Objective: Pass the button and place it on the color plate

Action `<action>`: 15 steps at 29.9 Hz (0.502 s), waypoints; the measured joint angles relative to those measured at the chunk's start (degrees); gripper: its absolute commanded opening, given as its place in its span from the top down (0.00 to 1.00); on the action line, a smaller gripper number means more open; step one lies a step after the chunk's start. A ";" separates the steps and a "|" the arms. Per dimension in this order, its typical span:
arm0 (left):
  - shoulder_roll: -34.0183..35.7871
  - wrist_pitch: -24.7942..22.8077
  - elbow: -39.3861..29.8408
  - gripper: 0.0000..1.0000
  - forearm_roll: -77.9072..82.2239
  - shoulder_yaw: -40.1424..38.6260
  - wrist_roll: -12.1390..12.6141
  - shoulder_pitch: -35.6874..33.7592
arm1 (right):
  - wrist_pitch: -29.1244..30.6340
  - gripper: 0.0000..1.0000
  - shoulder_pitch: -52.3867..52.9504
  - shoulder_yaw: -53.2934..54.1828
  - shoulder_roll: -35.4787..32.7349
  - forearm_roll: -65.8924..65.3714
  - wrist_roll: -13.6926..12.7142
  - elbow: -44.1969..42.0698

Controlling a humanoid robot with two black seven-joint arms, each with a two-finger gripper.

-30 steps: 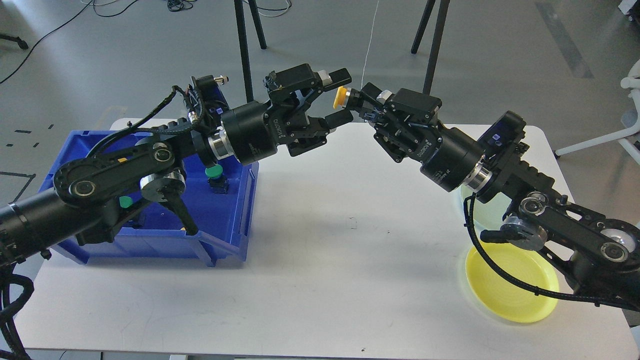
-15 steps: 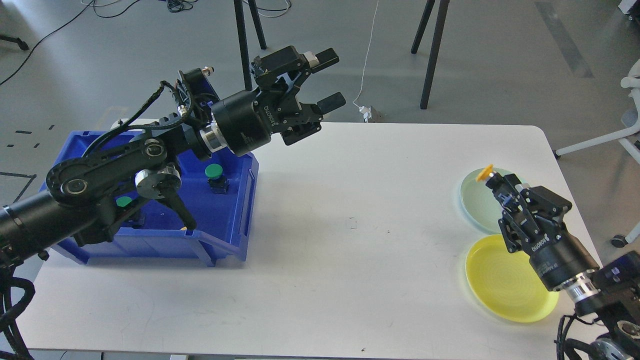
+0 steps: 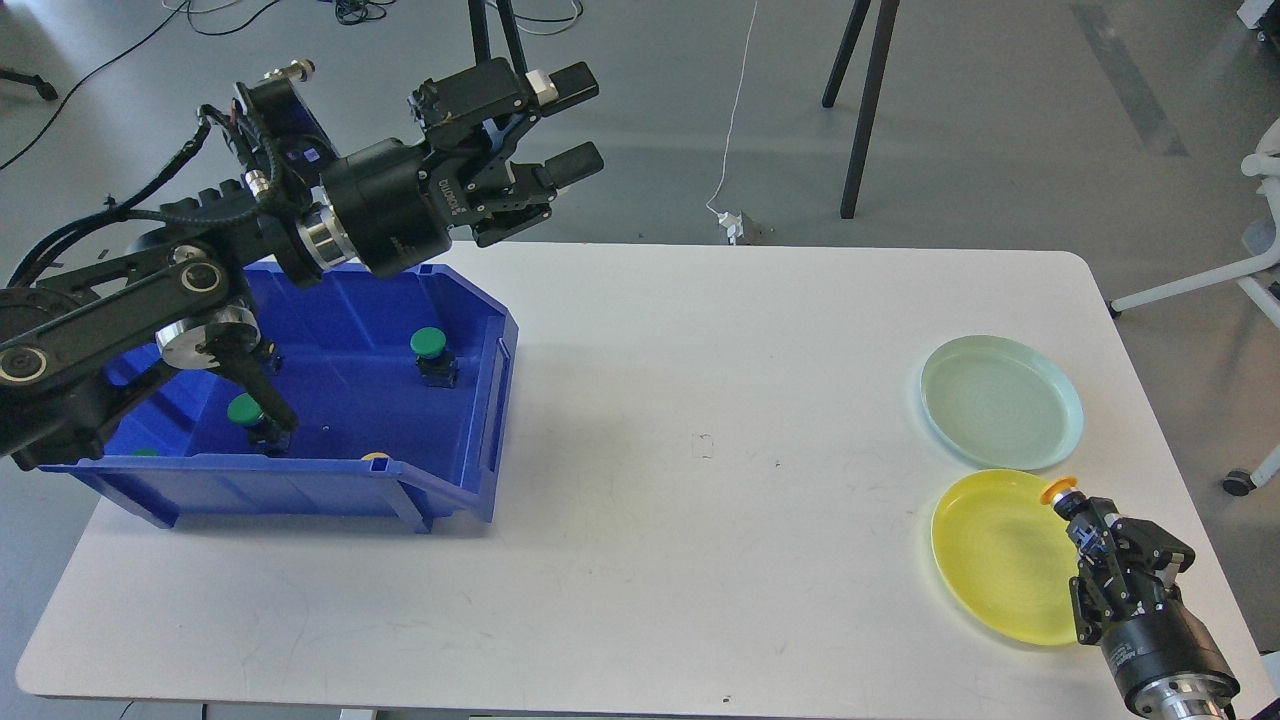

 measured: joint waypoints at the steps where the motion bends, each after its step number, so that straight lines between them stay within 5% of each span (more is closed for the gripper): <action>1: 0.50 0.05 -0.07 0.15 0.12 0.18 0.00 0.28 | -0.08 0.46 0.05 -0.52 0.19 0.21 0.00 -0.30; 8: 7.13 -0.12 -2.05 0.15 11.03 1.79 -0.01 1.35 | -0.92 0.28 0.47 -2.57 0.59 0.46 0.00 -1.55; 12: 13.33 -0.26 -3.19 0.15 18.81 6.01 -0.01 -1.06 | -0.92 0.04 0.25 -2.69 1.67 0.61 0.00 -1.28; 15: 15.37 -0.14 -1.97 0.15 24.09 10.15 -0.01 -3.67 | -0.50 0.04 0.17 -2.72 2.43 0.80 0.00 -0.78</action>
